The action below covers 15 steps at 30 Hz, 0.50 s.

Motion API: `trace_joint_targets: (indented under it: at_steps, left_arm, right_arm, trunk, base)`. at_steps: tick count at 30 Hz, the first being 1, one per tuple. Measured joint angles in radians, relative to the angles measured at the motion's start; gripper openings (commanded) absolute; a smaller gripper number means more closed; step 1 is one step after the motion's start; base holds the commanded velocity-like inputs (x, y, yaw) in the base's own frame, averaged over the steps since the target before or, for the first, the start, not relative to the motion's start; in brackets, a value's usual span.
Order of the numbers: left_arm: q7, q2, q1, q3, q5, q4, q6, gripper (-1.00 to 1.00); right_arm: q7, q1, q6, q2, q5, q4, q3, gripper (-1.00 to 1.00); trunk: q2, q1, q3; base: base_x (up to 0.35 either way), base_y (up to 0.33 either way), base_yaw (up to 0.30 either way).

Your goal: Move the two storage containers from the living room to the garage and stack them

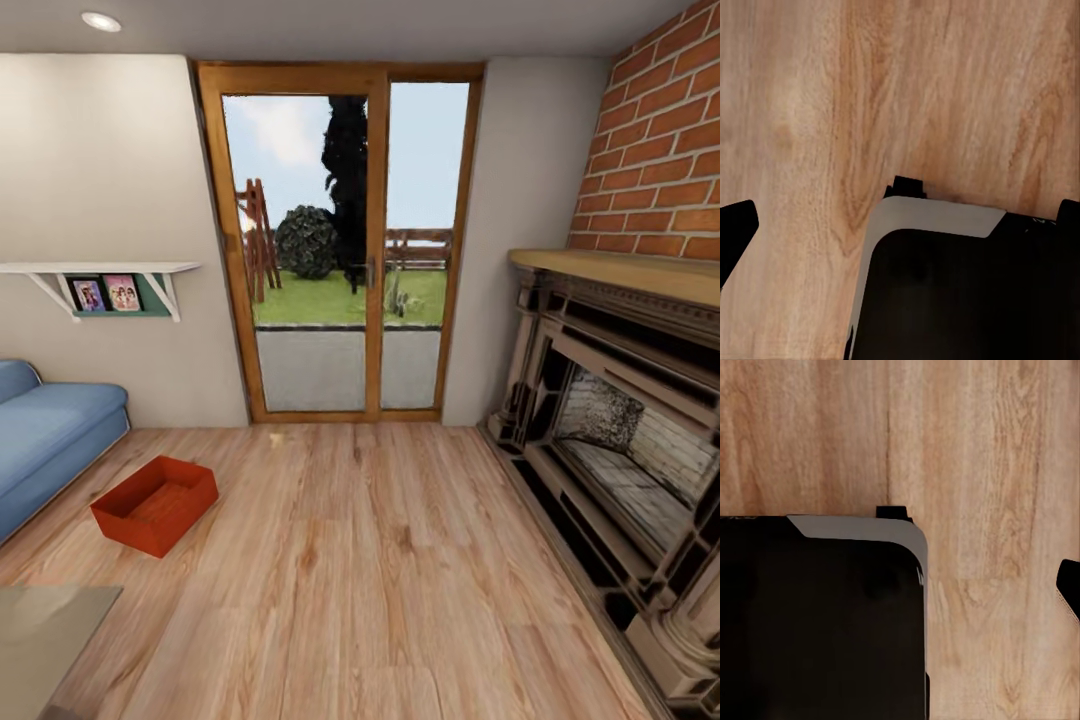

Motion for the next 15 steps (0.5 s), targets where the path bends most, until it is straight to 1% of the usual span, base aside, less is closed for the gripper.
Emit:
trace_joint_targets:
  at_steps: [15]
  left_arm:
    - [0.0,0.001,0.0,0.0,0.0,0.0,0.0,1.0]
  right_arm:
    - [0.001,0.0,0.0,0.001,0.0,0.0,0.0,1.0]
  trunk:
    - [0.0,0.0,0.0]
  base:
    - [0.318,0.0,0.0]
